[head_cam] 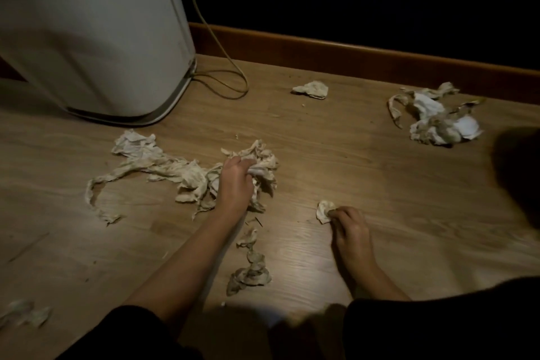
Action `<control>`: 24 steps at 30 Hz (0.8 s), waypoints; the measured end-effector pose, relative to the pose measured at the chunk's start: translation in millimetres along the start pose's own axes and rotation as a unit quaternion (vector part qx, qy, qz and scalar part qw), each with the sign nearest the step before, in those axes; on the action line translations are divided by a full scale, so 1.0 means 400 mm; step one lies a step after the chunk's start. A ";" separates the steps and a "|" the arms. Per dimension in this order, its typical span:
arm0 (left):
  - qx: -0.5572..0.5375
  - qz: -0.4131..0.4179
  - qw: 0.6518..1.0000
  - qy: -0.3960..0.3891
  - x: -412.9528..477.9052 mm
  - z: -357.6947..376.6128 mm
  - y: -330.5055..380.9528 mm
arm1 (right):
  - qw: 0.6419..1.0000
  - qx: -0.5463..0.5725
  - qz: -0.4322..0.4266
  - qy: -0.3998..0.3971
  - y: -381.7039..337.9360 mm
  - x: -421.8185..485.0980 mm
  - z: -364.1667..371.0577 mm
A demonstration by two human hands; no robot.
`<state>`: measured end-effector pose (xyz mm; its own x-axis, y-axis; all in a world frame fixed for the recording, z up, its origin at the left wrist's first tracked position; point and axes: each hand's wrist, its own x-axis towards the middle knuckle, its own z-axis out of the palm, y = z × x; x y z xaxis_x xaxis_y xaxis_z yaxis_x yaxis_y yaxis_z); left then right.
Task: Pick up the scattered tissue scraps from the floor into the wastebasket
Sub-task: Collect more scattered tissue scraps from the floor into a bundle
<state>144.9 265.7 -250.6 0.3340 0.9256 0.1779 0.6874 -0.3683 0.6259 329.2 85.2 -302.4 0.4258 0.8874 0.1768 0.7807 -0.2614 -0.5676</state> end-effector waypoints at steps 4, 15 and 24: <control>0.019 0.006 1.000 0.010 0.016 -0.036 -0.030 | 0.999 0.045 0.008 -0.019 -0.038 0.031 0.004; 0.155 -0.055 0.986 -0.020 0.055 -0.210 -0.289 | 0.941 0.074 -0.219 -0.247 -0.302 -0.033 0.124; 0.152 -0.130 0.968 -0.152 0.016 -0.209 -0.345 | 0.931 0.033 -0.293 -0.213 -0.250 -0.052 0.129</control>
<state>-1.8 329.8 -272.3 0.2673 0.9389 -0.2168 0.9163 -0.1781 0.3588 218.6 112.5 -290.7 -0.2968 0.9440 0.1440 0.7861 0.3271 -0.5244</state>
